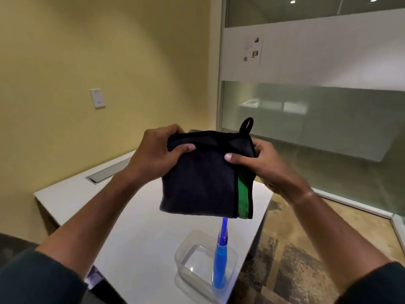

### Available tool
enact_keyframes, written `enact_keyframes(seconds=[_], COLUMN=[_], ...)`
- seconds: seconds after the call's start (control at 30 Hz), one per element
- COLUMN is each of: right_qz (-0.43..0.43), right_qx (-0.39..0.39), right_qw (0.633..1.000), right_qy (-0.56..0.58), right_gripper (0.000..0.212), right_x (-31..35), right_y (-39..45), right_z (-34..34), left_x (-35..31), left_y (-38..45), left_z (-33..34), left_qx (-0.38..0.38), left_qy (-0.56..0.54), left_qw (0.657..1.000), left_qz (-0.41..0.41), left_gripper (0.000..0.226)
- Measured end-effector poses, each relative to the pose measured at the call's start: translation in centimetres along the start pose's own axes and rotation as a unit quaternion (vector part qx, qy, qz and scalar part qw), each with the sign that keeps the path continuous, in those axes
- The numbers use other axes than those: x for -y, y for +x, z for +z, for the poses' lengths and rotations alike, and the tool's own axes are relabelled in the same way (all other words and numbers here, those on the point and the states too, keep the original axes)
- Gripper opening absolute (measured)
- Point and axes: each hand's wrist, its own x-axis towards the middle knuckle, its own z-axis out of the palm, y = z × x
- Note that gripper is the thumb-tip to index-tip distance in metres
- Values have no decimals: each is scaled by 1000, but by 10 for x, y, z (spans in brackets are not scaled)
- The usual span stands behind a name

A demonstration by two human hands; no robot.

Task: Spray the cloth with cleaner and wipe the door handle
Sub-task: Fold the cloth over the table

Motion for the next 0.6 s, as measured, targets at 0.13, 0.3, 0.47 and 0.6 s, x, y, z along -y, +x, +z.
enact_keyframes(seconds=[0.13, 0.3, 0.47, 0.6], right_qz=[41, 102, 129, 136], right_qx=[76, 58, 22, 4], right_qw=[996, 991, 988, 986], right_qy=[0, 62, 79, 99], right_gripper=[38, 19, 9, 16], right_x=[-19, -33, -48, -52], right_y=[18, 43, 65, 76], right_z=[17, 43, 69, 77], left_x=[22, 64, 108, 145], left_y=[-1, -6, -9, -15], left_z=[-10, -16, -20, -17], left_qx=[-12, -21, -6, 68], left_qy=[-15, -85, -204, -385], left_qw=[998, 983, 949, 883], left_qz=[-53, -160, -241, -260], left_gripper=[15, 26, 57, 62])
